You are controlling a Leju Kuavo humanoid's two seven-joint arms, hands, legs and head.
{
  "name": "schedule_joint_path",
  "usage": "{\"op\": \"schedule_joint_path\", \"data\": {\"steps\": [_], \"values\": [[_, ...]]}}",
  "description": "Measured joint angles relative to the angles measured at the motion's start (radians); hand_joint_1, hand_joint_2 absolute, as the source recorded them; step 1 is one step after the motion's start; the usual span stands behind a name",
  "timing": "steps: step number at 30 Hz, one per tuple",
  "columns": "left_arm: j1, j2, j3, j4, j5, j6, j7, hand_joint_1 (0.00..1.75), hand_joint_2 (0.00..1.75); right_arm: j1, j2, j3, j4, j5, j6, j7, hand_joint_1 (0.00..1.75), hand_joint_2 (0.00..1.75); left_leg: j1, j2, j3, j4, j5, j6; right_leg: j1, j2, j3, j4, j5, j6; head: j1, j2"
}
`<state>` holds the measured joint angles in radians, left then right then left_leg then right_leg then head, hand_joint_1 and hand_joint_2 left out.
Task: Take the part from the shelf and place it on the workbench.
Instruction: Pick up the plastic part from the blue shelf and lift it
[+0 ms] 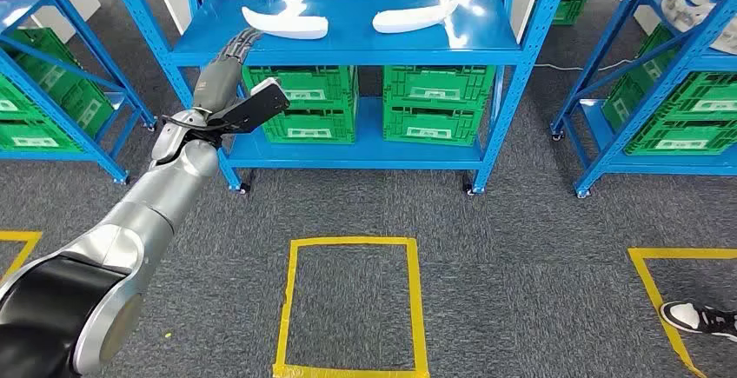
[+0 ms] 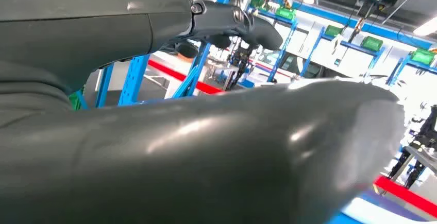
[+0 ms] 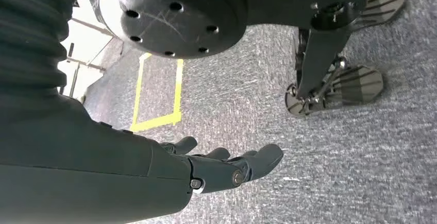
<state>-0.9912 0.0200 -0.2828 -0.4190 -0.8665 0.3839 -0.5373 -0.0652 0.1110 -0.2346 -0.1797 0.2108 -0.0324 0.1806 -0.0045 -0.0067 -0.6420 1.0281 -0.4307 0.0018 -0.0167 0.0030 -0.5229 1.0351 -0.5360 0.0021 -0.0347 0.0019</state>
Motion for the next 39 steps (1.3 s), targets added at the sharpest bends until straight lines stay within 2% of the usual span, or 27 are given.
{"op": "schedule_joint_path", "data": {"steps": [2,3,6,7,8,9,11,13,15,17,19,21,22,23,24,25,27,28,29,31,32,33,34,35,37,38,39], "values": [[0.000,-0.003,-0.006,-0.007,0.004,0.000,-0.002,0.00,0.00,0.000,-0.001,0.000,0.000,0.000,0.000,0.000,0.00,1.75,0.003,-0.001,0.014,-0.006,-0.005,0.008,-0.001,0.000,-0.012,0.028,-0.003,0.002,0.000,0.000],[-0.001,-0.005,-0.011,-0.012,0.007,0.000,-0.004,0.00,0.00,-0.001,-0.001,0.000,0.000,0.001,0.000,0.000,0.00,1.75,0.005,-0.002,0.026,-0.009,-0.011,0.015,-0.001,-0.001,-0.033,0.066,-0.010,0.004,0.001,0.000],[0.003,-0.011,-0.034,-0.024,0.021,0.000,-0.003,0.00,0.00,-0.003,-0.002,0.000,0.000,0.004,0.001,-0.001,0.00,1.75,0.005,-0.002,0.052,-0.012,-0.033,0.027,0.000,0.000,-0.156,0.244,-0.064,0.013,0.003,0.000],[0.008,-0.013,-0.042,-0.028,0.025,0.000,0.000,0.00,0.00,-0.004,-0.002,0.000,0.000,0.005,0.002,-0.001,0.00,1.75,0.004,-0.003,0.062,-0.012,-0.042,0.027,0.001,0.000,-0.191,0.279,-0.075,0.014,0.003,0.000],[0.012,-0.015,-0.050,-0.032,0.031,0.000,0.002,0.00,0.00,-0.005,-0.003,0.000,0.000,0.006,0.002,-0.001,0.00,1.75,0.003,-0.004,0.075,-0.012,-0.052,0.026,0.001,0.000,-0.208,0.278,-0.066,0.013,0.003,0.000],[0.016,-0.015,-0.058,-0.036,0.036,0.000,0.003,0.00,0.00,-0.006,-0.004,0.000,0.000,0.006,0.003,-0.001,0.00,1.75,0.003,-0.005,0.089,-0.011,-0.063,0.024,0.002,0.000,-0.208,0.243,-0.036,0.012,0.003,0.000],[0.018,-0.015,-0.072,-0.045,0.048,0.000,0.004,0.00,0.00,-0.004,-0.006,0.000,0.000,0.008,0.002,0.001,0.00,1.75,0.002,-0.006,0.119,-0.010,-0.087,0.018,0.004,-0.001,-0.176,0.108,0.063,0.005,0.003,0.000],[0.020,-0.015,-0.086,-0.053,0.056,0.002,0.004,0.00,0.00,-0.001,-0.008,0.000,0.001,0.009,0.002,0.003,0.00,1.75,0.000,-0.009,0.135,-0.009,-0.107,0.009,0.008,-0.001,-0.149,0.018,0.112,-0.003,0.004,0.000],[0.024,-0.015,-0.097,-0.063,0.060,0.002,0.003,0.00,0.00,-0.001,-0.008,0.000,0.001,0.009,0.003,0.004,0.00,1.75,-0.002,-0.011,0.142,-0.006,-0.115,-0.003,0.010,0.000,-0.138,0.004,0.104,-0.013,0.004,0.000],[0.028,-0.014,-0.104,-0.077,0.063,0.002,0.003,0.00,0.00,-0.001,-0.008,0.000,0.001,0.009,0.002,0.004,0.00,1.75,-0.001,-0.010,0.134,0.028,-0.110,-0.014,0.006,0.001,-0.119,-0.002,0.099,-0.026,0.003,0.000],[0.029,-0.014,-0.112,-0.085,0.064,0.002,0.003,0.00,0.00,-0.003,-0.009,0.000,0.001,0.009,0.002,0.003,0.00,1.75,0.002,-0.006,0.081,0.119,-0.117,-0.025,0.001,0.001,-0.093,-0.009,0.085,-0.036,-0.001,0.000],[0.032,-0.013,-0.119,-0.086,0.064,0.002,0.004,0.00,0.00,-0.003,-0.010,0.000,0.001,0.009,0.002,0.003,0.00,1.75,0.007,-0.002,-0.003,0.233,-0.160,-0.036,-0.001,0.003,-0.070,-0.011,0.065,-0.039,-0.004,0.000],[0.036,-0.012,-0.121,-0.086,0.064,0.002,0.004,0.00,0.00,-0.003,-0.010,0.000,0.001,0.009,0.002,0.003,0.00,1.75,0.010,-0.001,-0.040,0.268,-0.181,-0.040,-0.002,0.004,-0.057,-0.011,0.054,-0.038,-0.004,0.000],[0.039,-0.012,-0.122,-0.086,0.064,0.002,0.004,0.00,0.00,-0.001,-0.009,0.000,0.001,0.009,0.002,0.003,0.00,1.75,0.012,0.000,-0.064,0.275,-0.188,-0.042,-0.003,0.005,-0.043,-0.011,0.042,-0.037,-0.004,0.000],[0.041,-0.011,-0.123,-0.086,0.064,0.002,0.004,0.00,0.00,0.001,-0.009,0.000,0.001,0.009,0.002,0.003,0.00,1.75,0.014,0.001,-0.073,0.251,-0.174,-0.043,-0.004,0.006,-0.027,-0.011,0.030,-0.035,-0.004,0.000],[0.042,-0.010,-0.124,-0.086,0.064,0.002,0.004,0.00,0.00,0.002,-0.009,0.000,0.001,0.009,0.002,0.004,0.00,1.75,0.015,0.002,-0.069,0.201,-0.137,-0.043,-0.006,0.006,-0.009,-0.011,0.017,-0.032,-0.004,0.000],[0.044,-0.005,-0.126,-0.086,0.064,0.002,0.004,0.00,0.00,0.004,-0.009,0.000,0.002,0.009,0.002,0.003,0.00,1.75,0.015,0.008,-0.049,0.071,-0.022,-0.040,-0.008,0.007,0.018,-0.012,-0.008,-0.022,-0.004,0.000],[0.045,-0.003,-0.127,-0.086,0.064,0.002,0.004,0.00,0.00,0.003,-0.009,0.000,0.002,0.009,0.002,0.003,0.00,1.75,0.012,0.010,-0.041,0.028,0.018,-0.034,-0.009,0.008,0.026,-0.014,-0.020,-0.014,-0.004,0.000],[0.047,-0.001,-0.129,-0.087,0.066,0.001,0.004,0.00,0.00,0.002,-0.009,0.000,0.003,0.009,0.002,0.003,0.00,1.75,0.010,0.010,-0.036,0.003,0.041,-0.028,-0.007,0.009,0.034,-0.017,-0.026,-0.006,-0.004,0.000],[0.048,0.000,-0.133,-0.097,0.078,-0.005,0.003,0.00,0.00,-0.003,-0.009,0.000,0.003,0.009,0.002,0.004,0.00,1.75,0.009,0.006,-0.025,-0.004,0.034,-0.011,-0.006,0.008,0.042,-0.015,-0.024,0.007,-0.005,0.000],[0.048,0.000,-0.136,-0.105,0.090,-0.010,0.002,0.00,0.00,-0.004,-0.009,0.000,0.003,0.009,0.002,0.004,0.00,1.75,0.010,0.004,-0.016,-0.008,0.031,-0.003,-0.006,0.006,0.033,0.008,-0.013,0.010,-0.004,0.000],[0.048,0.000,-0.141,-0.114,0.106,-0.016,0.000,0.00,0.00,-0.004,-0.009,0.000,0.003,0.009,0.002,0.004,0.00,1.75,0.011,0.003,-0.005,-0.011,0.025,0.004,-0.007,0.004,0.008,0.048,-0.002,0.013,-0.004,0.000],[0.049,0.000,-0.147,-0.125,0.123,-0.025,-0.002,0.00,0.00,-0.004,-0.009,0.000,0.003,0.009,0.001,0.005,0.00,1.75,0.012,0.002,0.007,-0.014,0.017,0.011,-0.007,0.003,-0.030,0.105,0.001,0.015,-0.003,0.000],[0.052,0.000,-0.157,-0.137,0.139,-0.032,-0.004,0.00,0.00,-0.005,-0.009,0.000,0.003,0.009,0.001,0.006,0.00,1.75,0.011,0.001,0.017,-0.015,0.008,0.016,-0.006,0.002,-0.077,0.168,-0.008,0.016,-0.002,0.000],[0.065,-0.001,-0.181,-0.163,0.164,-0.044,-0.004,0.00,0.00,-0.005,-0.009,0.000,0.003,0.009,0.001,0.007,0.00,1.75,0.008,-0.001,0.039,-0.016,-0.014,0.022,-0.002,0.001,-0.162,0.257,-0.065,0.018,-0.002,0.000],[0.073,-0.001,-0.194,-0.176,0.171,-0.047,0.000,0.00,0.00,-0.005,-0.009,0.000,0.003,0.009,0.002,0.007,0.00,1.75,0.005,-0.003,0.053,-0.015,-0.026,0.023,0.001,0.001,-0.187,0.266,-0.088,0.016,-0.002,0.000],[0.080,-0.001,-0.206,-0.189,0.176,-0.048,0.006,0.00,0.00,-0.006,-0.009,0.000,0.003,0.010,0.002,0.007,0.00,1.75,0.003,-0.004,0.068,-0.015,-0.038,0.024,0.003,0.001,-0.198,0.246,-0.089,0.013,-0.002,0.000]]}}
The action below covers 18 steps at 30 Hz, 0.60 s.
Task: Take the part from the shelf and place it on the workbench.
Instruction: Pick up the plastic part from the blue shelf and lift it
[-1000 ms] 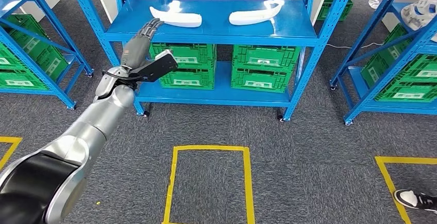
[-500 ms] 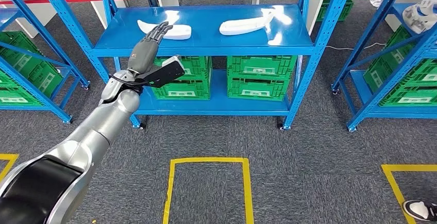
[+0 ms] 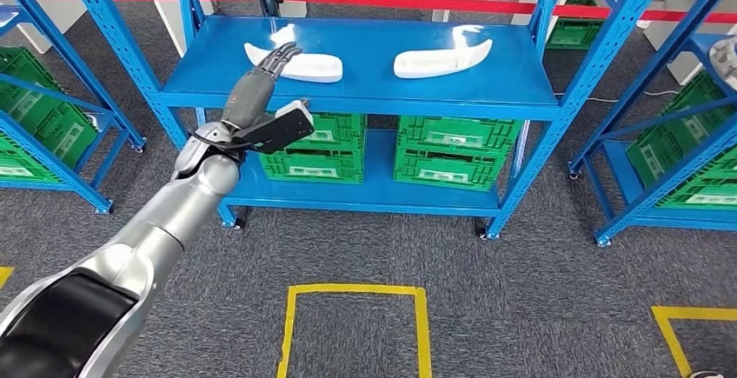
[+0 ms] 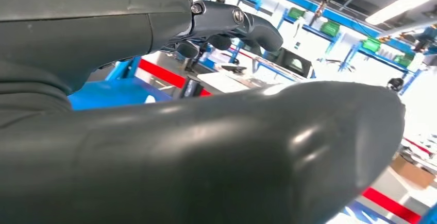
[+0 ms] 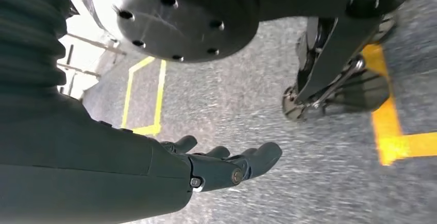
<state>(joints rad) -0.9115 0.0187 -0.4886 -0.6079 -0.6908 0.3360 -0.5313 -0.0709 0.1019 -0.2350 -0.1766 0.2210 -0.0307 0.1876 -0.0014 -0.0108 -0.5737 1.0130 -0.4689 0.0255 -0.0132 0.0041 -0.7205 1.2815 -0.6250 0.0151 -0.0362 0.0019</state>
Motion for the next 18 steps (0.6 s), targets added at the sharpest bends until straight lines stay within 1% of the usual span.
{"op": "schedule_joint_path", "data": {"steps": [2,3,6,7,8,9,10,11,12,13,14,15,16,17,18], "values": [[0.007,0.000,-0.017,-0.018,0.006,0.000,0.012,0.00,0.00,-0.001,0.000,0.000,0.000,0.003,0.000,0.000,0.00,1.75,-0.003,-0.002,0.024,0.000,-0.018,-0.001,0.004,0.000,0.004,-0.063,0.033,-0.007,0.000,0.000],[0.007,0.000,-0.022,-0.023,0.008,0.000,0.015,0.00,0.00,-0.001,0.000,0.000,0.000,0.004,0.000,0.000,0.00,1.75,-0.004,-0.002,0.030,0.000,-0.023,-0.001,0.006,0.000,0.008,-0.085,0.048,-0.010,0.001,0.000],[0.007,0.000,-0.023,-0.025,0.009,0.000,0.017,0.00,0.00,-0.001,0.000,0.000,0.000,0.005,0.000,0.000,0.00,1.75,-0.004,-0.002,0.033,0.000,-0.025,-0.001,0.006,0.000,0.011,-0.097,0.058,-0.011,0.001,0.000],[0.008,0.002,-0.030,-0.030,0.013,0.000,0.020,0.00,0.00,0.001,-0.001,0.000,0.001,0.006,0.000,0.000,0.00,1.75,-0.006,-0.002,0.042,0.002,-0.032,-0.002,0.010,0.001,0.020,-0.138,0.103,-0.017,0.001,0.000],[0.009,0.004,-0.041,-0.038,0.020,0.001,0.025,0.00,0.00,0.003,-0.002,0.000,0.001,0.008,0.000,0.002,0.00,1.75,-0.008,-0.003,0.051,0.001,-0.044,-0.006,0.015,0.002,0.030,-0.179,0.142,-0.024,0.001,0.000],[0.012,0.012,-0.056,-0.053,0.031,0.004,0.031,0.00,0.00,0.004,-0.002,0.000,0.002,0.010,0.000,0.004,0.00,1.75,-0.010,-0.004,0.062,0.007,-0.055,-0.014,0.016,0.003,0.051,-0.222,0.180,-0.036,0.001,0.000],[0.014,0.020,-0.071,-0.069,0.042,0.008,0.036,0.00,0.00,0.005,-0.002,0.000,0.002,0.013,0.000,0.006,0.00,1.75,-0.012,-0.005,0.064,0.029,-0.064,-0.024,0.017,0.005,0.074,-0.263,0.212,-0.049,-0.002,0.000],[0.015,0.027,-0.082,-0.081,0.048,0.013,0.038,0.00,0.00,0.004,-0.001,0.000,0.002,0.015,0.000,0.007,0.00,1.75,-0.011,-0.004,0.045,0.070,-0.069,-0.035,0.013,0.004,0.092,-0.267,0.200,-0.057,-0.004,0.000],[0.018,0.036,-0.091,-0.091,0.052,0.018,0.039,0.00,0.00,0.002,-0.001,0.000,0.002,0.016,0.000,0.007,0.00,1.75,-0.009,-0.002,0.012,0.130,-0.079,-0.045,0.010,0.005,0.110,-0.272,0.192,-0.065,-0.006,0.000],[0.021,0.040,-0.098,-0.093,0.053,0.020,0.039,0.00,0.00,0.001,-0.001,0.000,0.002,0.017,0.000,0.007,0.00,1.75,-0.005,0.000,-0.033,0.195,-0.098,-0.052,0.008,0.005,0.120,-0.272,0.182,-0.067,-0.008,0.000],[0.028,0.045,-0.103,-0.094,0.053,0.020,0.041,0.00,0.00,0.000,-0.001,0.000,0.002,0.017,0.000,0.007,0.00,1.75,-0.001,0.002,-0.076,0.246,-0.124,-0.058,0.007,0.006,0.131,-0.272,0.171,-0.067,-0.008,0.000],[0.035,0.049,-0.108,-0.095,0.053,0.021,0.041,0.00,0.00,0.000,-0.001,0.000,0.002,0.017,0.000,0.008,0.00,1.75,0.002,0.004,-0.108,0.273,-0.147,-0.063,0.006,0.007,0.143,-0.272,0.160,-0.066,-0.009,0.000],[0.041,0.053,-0.111,-0.096,0.053,0.021,0.043,0.00,0.00,0.001,-0.001,0.000,0.002,0.017,0.000,0.008,0.00,1.75,0.005,0.005,-0.125,0.266,-0.151,-0.065,0.005,0.008,0.158,-0.272,0.148,-0.064,-0.009,0.000],[0.044,0.056,-0.114,-0.098,0.053,0.021,0.044,0.00,0.00,0.003,0.000,0.000,0.002,0.017,0.000,0.009,0.00,1.75,0.007,0.006,-0.127,0.229,-0.131,-0.066,0.004,0.009,0.174,-0.272,0.136,-0.062,-0.009,0.000],[0.046,0.058,-0.116,-0.101,0.053,0.021,0.045,0.00,0.00,0.003,0.000,0.000,0.002,0.016,0.000,0.009,0.00,1.75,0.008,0.007,-0.118,0.167,-0.085,-0.065,0.003,0.009,0.191,-0.272,0.123,-0.059,-0.008,0.000]]}}
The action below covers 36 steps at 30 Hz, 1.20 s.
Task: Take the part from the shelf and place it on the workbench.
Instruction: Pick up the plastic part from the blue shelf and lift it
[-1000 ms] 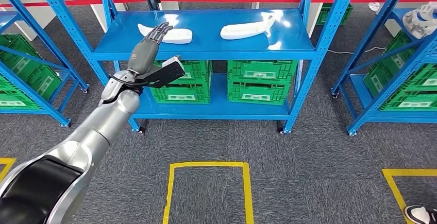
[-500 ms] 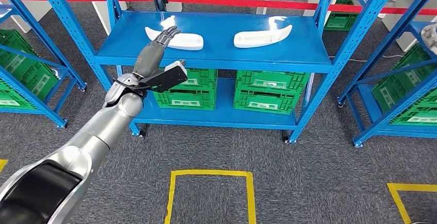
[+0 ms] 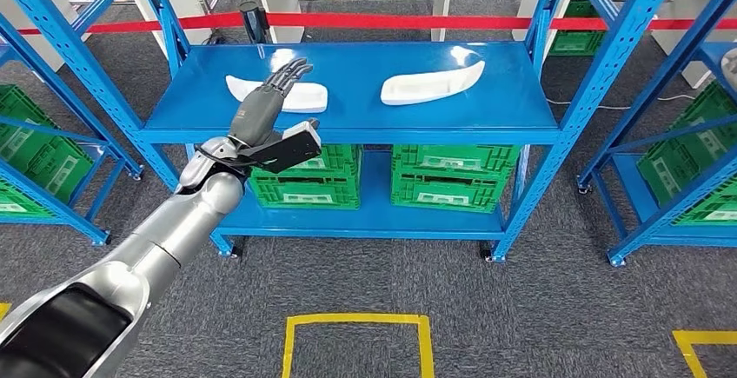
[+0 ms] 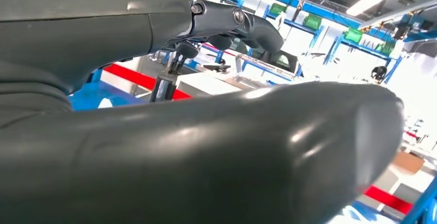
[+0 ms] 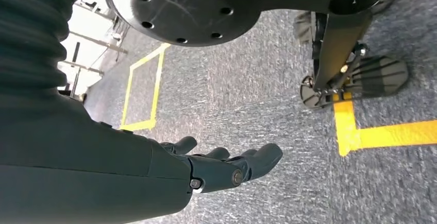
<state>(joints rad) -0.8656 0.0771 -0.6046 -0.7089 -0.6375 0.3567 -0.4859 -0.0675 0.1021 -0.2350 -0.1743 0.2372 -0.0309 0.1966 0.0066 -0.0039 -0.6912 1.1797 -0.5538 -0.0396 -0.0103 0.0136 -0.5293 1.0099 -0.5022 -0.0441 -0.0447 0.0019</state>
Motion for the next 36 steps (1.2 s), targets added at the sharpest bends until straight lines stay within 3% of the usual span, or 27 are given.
{"op": "schedule_joint_path", "data": {"steps": [2,3,4,6,8,10,12,13,14,15,17,18,19,22,23,25,26,28,29,30,32,33,34,36], "values": [[0.002,0.006,-0.006,-0.004,0.000,0.000,0.005,0.00,0.00,0.000,0.001,0.000,0.000,-0.001,0.000,-0.001,0.00,1.75,-0.001,0.004,0.024,-0.121,0.110,0.006,0.000,0.002,0.025,0.001,-0.025,0.009,0.000,0.000],[0.002,0.008,-0.010,-0.006,0.000,-0.002,0.008,0.00,0.00,-0.002,0.001,0.000,0.000,-0.001,0.000,-0.001,0.00,1.75,-0.004,0.006,0.033,-0.154,0.142,0.011,0.001,0.002,0.031,-0.002,-0.035,0.016,0.000,0.000],[0.003,0.010,-0.014,-0.009,0.000,-0.004,0.010,0.00,0.00,-0.004,0.001,0.000,0.001,-0.001,0.000,-0.001,0.00,1.75,-0.006,0.006,0.037,-0.167,0.153,0.019,0.001,0.003,0.036,-0.001,-0.040,0.023,0.000,0.000],[0.003,0.011,-0.020,-0.018,0.000,-0.006,0.013,0.00,0.00,-0.006,0.000,0.000,0.000,-0.002,0.000,-0.001,0.00,1.75,-0.006,0.002,0.053,-0.171,0.146,0.035,0.001,0.002,0.045,0.001,-0.043,0.035,0.000,0.000],[-0.001,0.012,-0.022,-0.023,0.001,-0.006,0.013,0.00,0.00,-0.007,0.000,0.000,0.000,-0.003,0.000,-0.002,0.00,1.75,-0.003,-0.001,0.073,-0.175,0.140,0.049,0.000,-0.002,0.016,0.064,-0.036,0.042,0.000,0.000],[-0.002,0.012,-0.024,-0.024,0.001,-0.006,0.014,0.00,0.00,-0.007,0.000,0.000,0.000,-0.003,0.000,-0.002,0.00,1.75,-0.002,-0.002,0.089,-0.177,0.125,0.058,0.000,-0.006,-0.073,0.194,-0.055,0.049,0.001,0.000],[0.003,0.012,-0.027,-0.024,0.001,-0.007,0.014,0.00,0.00,-0.007,0.000,0.000,0.000,-0.005,0.000,-0.003,0.00,1.75,-0.004,-0.003,0.110,-0.177,0.104,0.061,0.000,-0.007,-0.162,0.289,-0.111,0.052,0.002,0.000],[0.006,0.012,-0.029,-0.023,0.000,-0.007,0.014,0.00,0.00,-0.007,0.000,0.000,0.000,-0.005,0.000,-0.004,0.00,1.75,-0.004,-0.004,0.124,-0.177,0.092,0.060,0.001,-0.008,-0.187,0.294,-0.128,0.052,0.002,0.000],[0.008,0.012,-0.029,-0.023,0.000,-0.007,0.015,0.00,0.00,-0.007,0.000,-0.001,0.000,-0.005,0.000,-0.004,0.00,1.75,-0.005,-0.004,0.139,-0.177,0.080,0.060,0.002,-0.008,-0.194,0.266,-0.121,0.049,0.002,0.000],[0.008,0.012,-0.030,-0.023,0.000,-0.007,0.015,0.00,0.00,-0.007,0.000,-0.001,0.000,-0.005,0.000,-0.004,0.00,1.75,-0.006,-0.004,0.155,-0.177,0.068,0.058,0.003,-0.008,-0.187,0.211,-0.085,0.045,0.002,0.000],[0.008,0.011,-0.032,-0.023,0.000,-0.008,0.015,0.00,0.00,-0.004,0.000,-0.001,0.001,-0.004,0.000,-0.002,0.00,1.75,-0.009,-0.006,0.181,-0.174,0.042,0.053,0.009,-0.007,-0.162,0.081,0.030,0.032,0.003,0.000],[0.008,0.011,-0.034,-0.023,0.000,-0.010,0.015,0.00,0.00,-0.002,-0.001,-0.001,0.001,-0.004,0.000,-0.002,0.00,1.75,-0.011,-0.008,0.188,-0.173,0.028,0.048,0.013,-0.006,-0.151,0.039,0.071,0.028,0.003,0.000],[0.007,0.011,-0.036,-0.023,0.000,-0.011,0.016,0.00,0.00,-0.001,-0.001,-0.001,0.001,-0.004,-0.001,-0.002,0.00,1.75,-0.013,-0.011,0.197,-0.170,0.019,0.043,0.014,-0.004,-0.145,0.018,0.092,0.023,0.004,0.000],[0.001,0.011,-0.040,-0.026,0.003,-0.016,0.016,0.00,0.00,-0.002,0.002,-0.001,0.001,-0.002,0.000,-0.003,0.00,1.75,-0.016,-0.013,0.209,-0.148,0.012,0.026,0.009,-0.001,-0.120,0.012,0.085,0.009,0.003,0.000],[-0.002,0.011,-0.040,-0.027,0.008,-0.022,0.017,0.00,0.00,-0.003,0.003,-0.001,0.001,-0.002,0.000,-0.003,0.00,1.75,-0.015,-0.010,0.192,-0.116,0.012,0.020,0.007,-0.002,-0.108,0.011,0.081,0.003,0.002,0.000],[-0.004,0.012,-0.042,-0.027,0.027,-0.045,0.018,0.00,0.00,-0.005,0.003,-0.001,0.001,0.000,0.000,-0.002,0.00,1.75,-0.012,-0.005,0.122,-0.002,-0.008,0.011,0.005,-0.003,-0.087,0.009,0.069,-0.006,0.000,0.000],[-0.002,0.013,-0.043,-0.026,0.039,-0.059,0.019,0.00,0.00,-0.005,0.003,-0.001,0.001,0.001,0.000,-0.002,0.00,1.75,-0.010,-0.004,0.077,0.059,-0.034,0.007,0.004,-0.002,-0.079,0.009,0.060,-0.007,0.000,0.000],[0.007,0.015,-0.046,-0.026,0.064,-0.087,0.018,0.00,0.00,-0.005,0.003,-0.001,0.001,0.001,0.000,-0.001,0.00,1.75,-0.006,-0.002,0.011,0.115,-0.075,0.002,0.004,0.000,-0.059,0.009,0.040,-0.008,-0.001,0.000],[0.010,0.016,-0.047,-0.025,0.075,-0.099,0.017,0.00,0.00,-0.003,0.003,-0.001,0.001,0.001,0.000,-0.001,0.00,1.75,-0.006,-0.002,0.000,0.096,-0.067,0.002,0.004,0.002,-0.046,0.009,0.030,-0.007,-0.001,0.000],[0.011,0.016,-0.047,-0.026,0.083,-0.108,0.016,0.00,0.00,-0.002,0.003,-0.001,0.001,0.001,0.000,-0.001,0.00,1.75,-0.005,-0.002,0.005,0.047,-0.033,0.003,0.004,0.002,-0.032,0.009,0.019,-0.005,-0.001,0.000],[0.012,0.018,-0.048,-0.025,0.092,-0.116,0.015,0.00,0.00,-0.001,0.004,-0.001,0.001,0.001,0.000,-0.001,0.00,1.75,-0.007,-0.001,0.032,-0.085,0.078,0.009,0.005,0.003,-0.007,0.010,-0.002,-0.001,0.000,0.000],[0.011,0.019,-0.048,-0.025,0.094,-0.118,0.015,0.00,0.00,-0.002,0.004,-0.001,0.001,0.001,0.000,-0.001,0.00,1.75,-0.009,-0.001,0.043,-0.132,0.114,0.014,0.005,0.004,0.001,0.010,-0.010,0.003,0.000,0.000],[0.011,0.020,-0.049,-0.025,0.095,-0.120,0.015,0.00,0.00,-0.004,0.004,-0.001,0.001,0.001,0.000,-0.001,0.00,1.75,-0.011,0.000,0.050,-0.158,0.137,0.020,0.006,0.004,0.006,0.009,-0.015,0.009,0.000,0.000],[0.011,0.020,-0.051,-0.026,0.096,-0.122,0.014,0.00,0.00,-0.006,0.004,-0.001,0.002,0.001,0.000,-0.002,0.00,1.75,-0.012,-0.001,0.062,-0.168,0.134,0.033,0.007,0.005,0.008,0.019,-0.014,0.020,-0.001,0.000]]}}
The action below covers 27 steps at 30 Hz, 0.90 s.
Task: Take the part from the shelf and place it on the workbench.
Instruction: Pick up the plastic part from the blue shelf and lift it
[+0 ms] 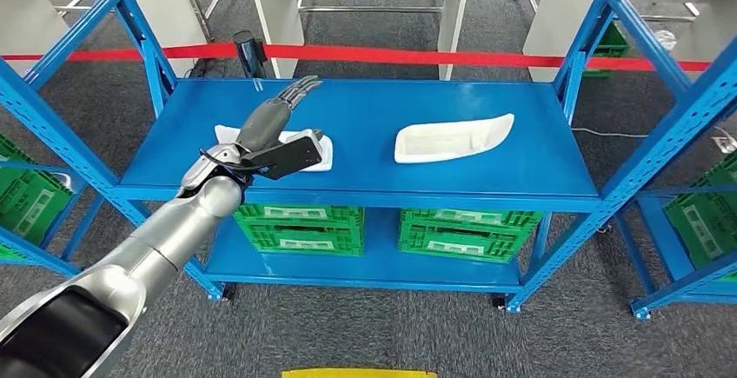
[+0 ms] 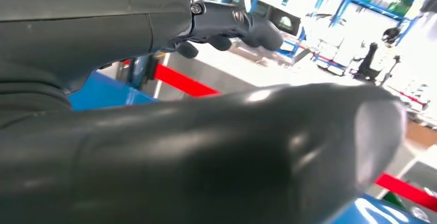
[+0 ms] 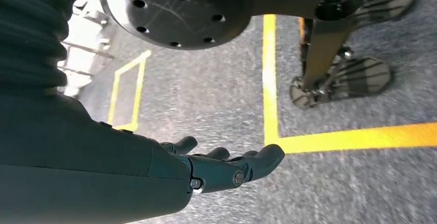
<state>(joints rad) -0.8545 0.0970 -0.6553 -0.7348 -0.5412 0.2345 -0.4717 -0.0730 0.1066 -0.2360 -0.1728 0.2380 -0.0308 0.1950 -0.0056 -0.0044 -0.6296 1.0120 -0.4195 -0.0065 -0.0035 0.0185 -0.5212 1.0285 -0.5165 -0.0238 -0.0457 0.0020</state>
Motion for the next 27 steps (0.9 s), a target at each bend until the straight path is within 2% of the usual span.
{"op": "schedule_joint_path", "data": {"steps": [2,3,6,7,8,9,10,11,13,14,16,18,22,24,27], "values": [[-0.002,0.000,-0.001,-0.002,0.004,-0.003,0.000,0.00,0.00,0.001,-0.001,0.000,0.000,0.000,0.000,0.000,0.00,1.75,0.004,-0.001,0.018,-0.005,-0.002,0.013,0.000,-0.003,-0.017,0.045,0.002,0.008,0.001,0.000],[-0.003,0.001,-0.001,-0.003,0.011,-0.012,0.000,0.00,0.00,0.000,-0.001,0.000,0.000,0.000,0.000,-0.001,0.00,1.75,0.006,-0.002,0.026,-0.007,-0.006,0.018,-0.001,-0.005,-0.043,0.088,-0.008,0.012,0.002,0.000],[-0.001,-0.001,-0.001,-0.004,0.073,-0.087,0.002,0.00,0.00,-0.002,-0.001,0.000,0.000,0.001,0.002,-0.002,0.00,1.75,0.006,-0.002,0.039,-0.007,-0.019,0.026,-0.005,-0.010,-0.164,0.256,-0.079,0.025,0.004,0.000],[0.001,-0.001,-0.001,-0.004,0.111,-0.132,0.003,0.00,0.44,-0.002,-0.001,-0.001,0.000,0.002,0.004,-0.002,0.00,1.75,0.006,-0.002,0.043,-0.007,-0.023,0.025,-0.005,-0.011,-0.191,0.279,-0.088,0.026,0.004,0.000],[0.004,-0.001,0.001,-0.004,0.154,-0.183,0.003,0.00,0.87,-0.003,-0.001,-0.001,0.000,0.003,0.005,-0.003,0.00,1.75,0.006,-0.003,0.048,-0.006,-0.029,0.024,-0.005,-0.012,-0.200,0.269,-0.074,0.026,0.004,0.000],[0.006,-0.001,0.003,-0.003,0.197,-0.233,0.002,0.00,1.31,-0.003,-0.002,-0.002,0.000,0.004,0.006,-0.003,0.00,1.75,0.006,-0.003,0.053,-0.004,-0.035,0.022,-0.005,-0.013,-0.190,0.223,-0.037,0.024,0.004,0.000],[0.008,-0.001,0.006,-0.003,0.237,-0.277,-0.001,0.00,1.75,-0.003,-0.003,-0.002,0.000,0.006,0.007,-0.003,0.00,1.75,0.006,-0.003,0.059,-0.003,-0.041,0.018,-0.005,-0.014,-0.168,0.151,0.014,0.021,0.005,0.000],[0.009,-0.001,0.009,-0.002,0.272,-0.313,-0.004,0.00,1.75,-0.002,-0.003,-0.002,0.000,0.008,0.007,-0.002,0.00,1.75,0.005,-0.003,0.064,-0.001,-0.047,0.014,-0.003,-0.016,-0.145,0.085,0.048,0.017,0.006,0.000],[0.011,0.002,0.017,-0.003,0.322,-0.360,-0.008,0.00,1.75,0.000,-0.004,-0.002,0.000,0.011,0.008,-0.001,0.00,1.75,0.003,-0.002,0.067,-0.001,-0.057,0.003,0.000,-0.016,-0.116,0.005,0.074,0.009,0.006,0.000],[0.013,0.004,0.020,-0.004,0.336,-0.374,-0.009,0.00,1.75,0.002,-0.004,-0.002,0.000,0.012,0.009,0.000,0.00,1.75,0.001,-0.001,0.066,-0.001,-0.060,0.002,0.001,-0.016,-0.112,0.000,0.070,0.007,0.006,0.000],[0.018,0.009,0.025,-0.006,0.350,-0.389,-0.014,0.00,1.75,0.004,-0.003,-0.002,0.000,0.013,0.009,0.001,0.00,1.75,-0.001,0.000,0.069,-0.002,-0.063,0.012,-0.001,-0.013,-0.107,-0.005,0.081,0.006,0.006,0.000],[0.020,0.013,0.026,-0.008,0.360,-0.414,-0.025,0.00,1.75,0.004,-0.003,-0.002,0.000,0.016,0.009,0.002,0.00,1.75,-0.002,0.001,0.076,-0.005,-0.063,0.023,0.000,-0.010,-0.104,-0.006,0.080,0.003,0.006,0.000],[0.021,0.026,0.025,-0.009,0.376,-0.462,-0.051,0.00,1.75,0.003,-0.004,-0.002,0.000,0.022,0.009,0.003,0.00,1.75,-0.002,0.002,0.085,-0.017,-0.065,0.021,0.002,-0.009,-0.101,-0.006,0.074,-0.007,0.006,0.000],[0.021,0.031,0.024,-0.010,0.377,-0.468,-0.055,0.00,1.75,0.002,-0.004,-0.002,0.000,0.022,0.009,0.003,0.00,1.75,-0.001,0.002,0.087,-0.020,-0.064,0.013,0.002,-0.010,-0.100,-0.005,0.072,-0.009,0.006,0.000],[0.022,0.035,0.024,-0.011,0.378,-0.471,-0.056,0.00,1.75,0.002,-0.004,-0.002,0.000,0.022,0.009,0.003,0.00,1.75,0.000,0.002,0.089,-0.024,-0.063,-0.010,0.003,-0.011,-0.100,-0.005,0.071,-0.011,0.006,0.000]]}}
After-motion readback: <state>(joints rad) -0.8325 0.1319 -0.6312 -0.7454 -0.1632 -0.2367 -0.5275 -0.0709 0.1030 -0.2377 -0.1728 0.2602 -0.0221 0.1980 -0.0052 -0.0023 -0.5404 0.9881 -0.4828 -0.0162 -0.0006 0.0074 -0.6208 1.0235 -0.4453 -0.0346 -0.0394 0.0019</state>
